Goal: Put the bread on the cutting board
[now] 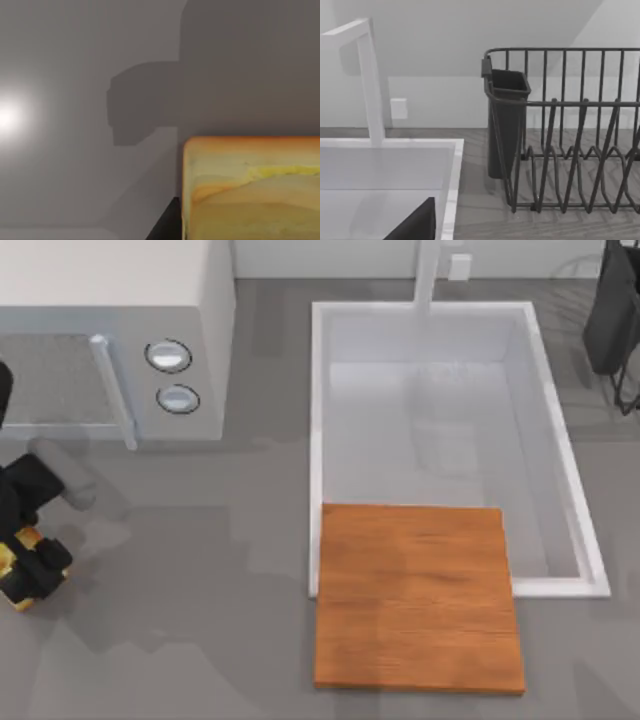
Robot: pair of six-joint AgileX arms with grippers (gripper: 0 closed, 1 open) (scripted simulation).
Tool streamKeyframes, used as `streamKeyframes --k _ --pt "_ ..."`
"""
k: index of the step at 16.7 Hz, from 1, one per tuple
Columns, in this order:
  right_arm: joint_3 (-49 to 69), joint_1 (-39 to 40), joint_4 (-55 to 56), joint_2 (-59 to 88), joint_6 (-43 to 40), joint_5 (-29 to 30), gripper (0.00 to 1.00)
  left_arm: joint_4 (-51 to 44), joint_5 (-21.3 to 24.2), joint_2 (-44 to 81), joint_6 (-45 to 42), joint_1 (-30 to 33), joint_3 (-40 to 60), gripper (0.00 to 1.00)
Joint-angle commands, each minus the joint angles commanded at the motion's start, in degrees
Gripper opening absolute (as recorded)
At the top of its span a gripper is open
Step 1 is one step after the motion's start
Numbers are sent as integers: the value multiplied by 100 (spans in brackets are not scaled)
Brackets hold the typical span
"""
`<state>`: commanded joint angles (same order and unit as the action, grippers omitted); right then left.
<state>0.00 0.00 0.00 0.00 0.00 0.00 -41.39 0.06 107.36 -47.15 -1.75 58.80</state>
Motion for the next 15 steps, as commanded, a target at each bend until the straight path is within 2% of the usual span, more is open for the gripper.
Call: streamKeyframes --k 7,15 --pt "0 0 0 0 0 0 100 -292 41 -172 32 10 127 0" --pt "0 0 0 0 0 0 100 -1995 39 -804 37 39 1190 0"
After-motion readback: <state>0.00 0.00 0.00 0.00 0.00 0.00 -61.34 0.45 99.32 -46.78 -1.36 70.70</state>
